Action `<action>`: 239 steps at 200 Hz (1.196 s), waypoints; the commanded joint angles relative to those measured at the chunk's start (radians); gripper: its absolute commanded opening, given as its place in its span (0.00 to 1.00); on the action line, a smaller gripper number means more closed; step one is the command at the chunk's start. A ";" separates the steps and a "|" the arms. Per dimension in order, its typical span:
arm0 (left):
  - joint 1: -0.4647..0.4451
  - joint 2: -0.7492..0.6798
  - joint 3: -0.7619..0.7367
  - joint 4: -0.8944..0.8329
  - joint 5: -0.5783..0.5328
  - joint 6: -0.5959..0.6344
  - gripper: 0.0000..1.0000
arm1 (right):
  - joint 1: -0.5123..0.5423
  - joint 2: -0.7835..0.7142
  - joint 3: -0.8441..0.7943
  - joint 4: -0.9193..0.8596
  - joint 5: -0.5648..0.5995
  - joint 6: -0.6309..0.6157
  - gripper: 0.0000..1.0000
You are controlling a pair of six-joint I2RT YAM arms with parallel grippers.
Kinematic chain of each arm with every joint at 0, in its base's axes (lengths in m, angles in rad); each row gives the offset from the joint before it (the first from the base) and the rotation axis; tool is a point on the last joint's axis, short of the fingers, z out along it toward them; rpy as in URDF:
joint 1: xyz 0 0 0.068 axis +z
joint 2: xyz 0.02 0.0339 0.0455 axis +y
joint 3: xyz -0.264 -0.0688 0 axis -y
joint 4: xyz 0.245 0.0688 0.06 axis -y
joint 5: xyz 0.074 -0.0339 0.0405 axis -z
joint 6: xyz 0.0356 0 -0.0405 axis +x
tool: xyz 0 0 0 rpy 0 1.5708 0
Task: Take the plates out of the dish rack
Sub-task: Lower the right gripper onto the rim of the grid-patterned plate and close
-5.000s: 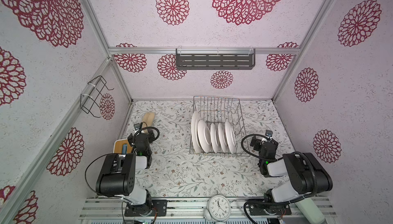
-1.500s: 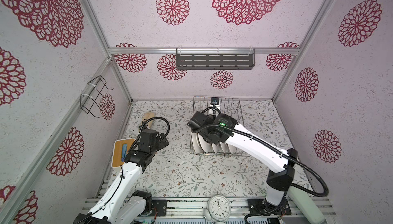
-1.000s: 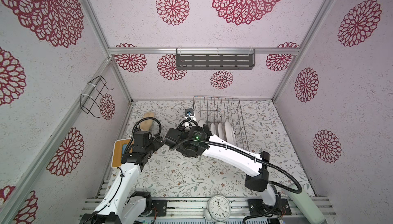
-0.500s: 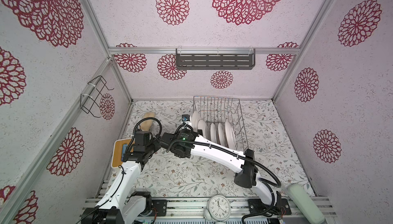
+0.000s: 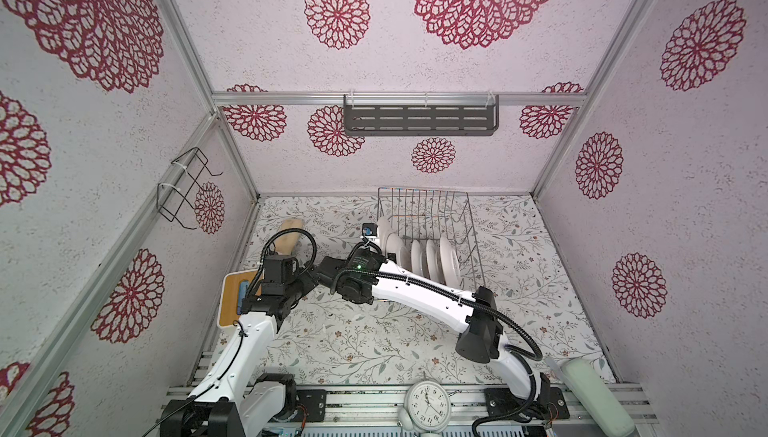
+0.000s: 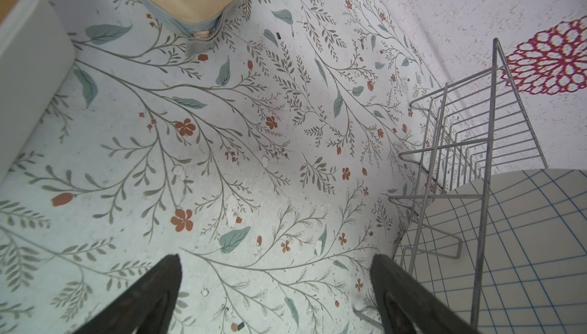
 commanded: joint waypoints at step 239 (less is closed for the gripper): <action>0.008 0.019 0.014 0.021 0.008 0.021 0.97 | -0.028 0.044 0.005 -0.091 0.097 0.154 0.29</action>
